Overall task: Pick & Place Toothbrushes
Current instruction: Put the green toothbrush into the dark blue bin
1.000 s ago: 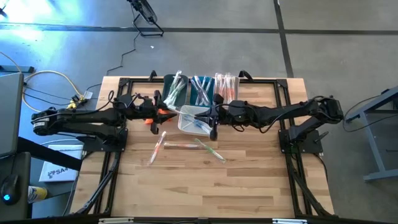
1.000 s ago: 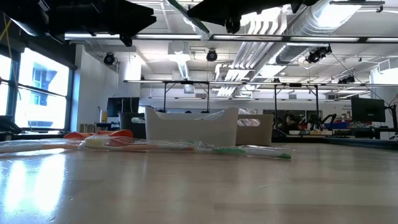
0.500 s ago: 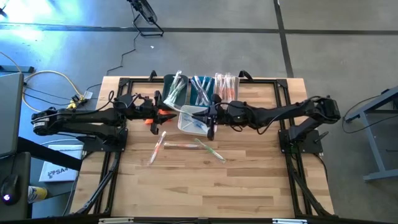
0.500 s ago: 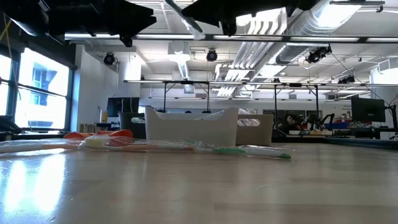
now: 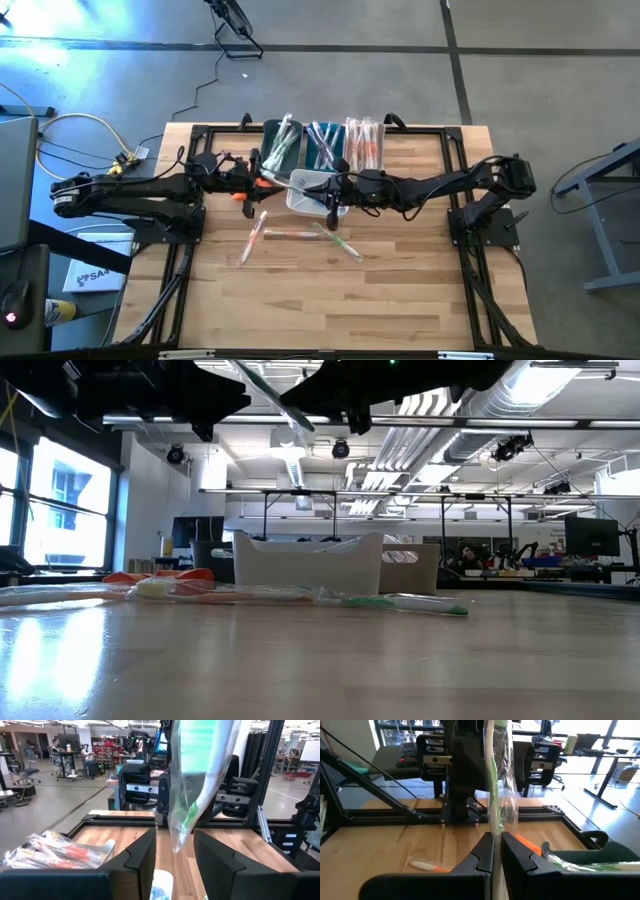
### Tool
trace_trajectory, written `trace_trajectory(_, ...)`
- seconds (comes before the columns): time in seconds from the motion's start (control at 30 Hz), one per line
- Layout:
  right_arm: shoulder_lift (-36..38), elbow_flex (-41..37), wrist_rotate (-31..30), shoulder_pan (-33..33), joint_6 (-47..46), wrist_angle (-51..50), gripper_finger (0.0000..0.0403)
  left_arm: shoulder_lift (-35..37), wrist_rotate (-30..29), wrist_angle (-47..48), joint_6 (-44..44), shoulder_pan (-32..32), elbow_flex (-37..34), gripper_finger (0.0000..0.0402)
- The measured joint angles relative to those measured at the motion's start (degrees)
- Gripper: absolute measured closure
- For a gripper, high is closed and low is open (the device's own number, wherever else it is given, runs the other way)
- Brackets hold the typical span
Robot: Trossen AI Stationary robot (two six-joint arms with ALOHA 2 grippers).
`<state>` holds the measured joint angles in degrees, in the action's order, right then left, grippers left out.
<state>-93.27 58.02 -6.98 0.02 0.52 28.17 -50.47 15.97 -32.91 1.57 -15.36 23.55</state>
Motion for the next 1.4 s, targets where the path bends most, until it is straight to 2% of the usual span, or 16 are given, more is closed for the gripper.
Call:
trace_trajectory(0.33, 0.0, 0.0, -1.07, -0.01, -0.97, -1.05, 0.0393, 0.01, 0.4, -0.6, 0.14, -0.01, 0.0, 0.0272)
trace_trajectory(0.57, 0.0, 0.0, -2.27, -0.01, -0.97, -0.88, 0.0393, 0.01, 7.72, -3.19, 0.19, 0.01, 0.0, 0.0272)
trace_trajectory(1.17, -0.17, 0.0, -0.55, 1.1, -1.01, -0.93, 0.0393, 0.01, 6.41, -3.99, 0.19, -0.01, 0.0, 0.0272)
trace_trajectory(1.4, -4.31, 0.04, -0.24, 0.99, -2.39, 2.63, 0.0393, -0.01, 7.48, -4.27, 0.21, -0.01, 0.0, 0.0272)
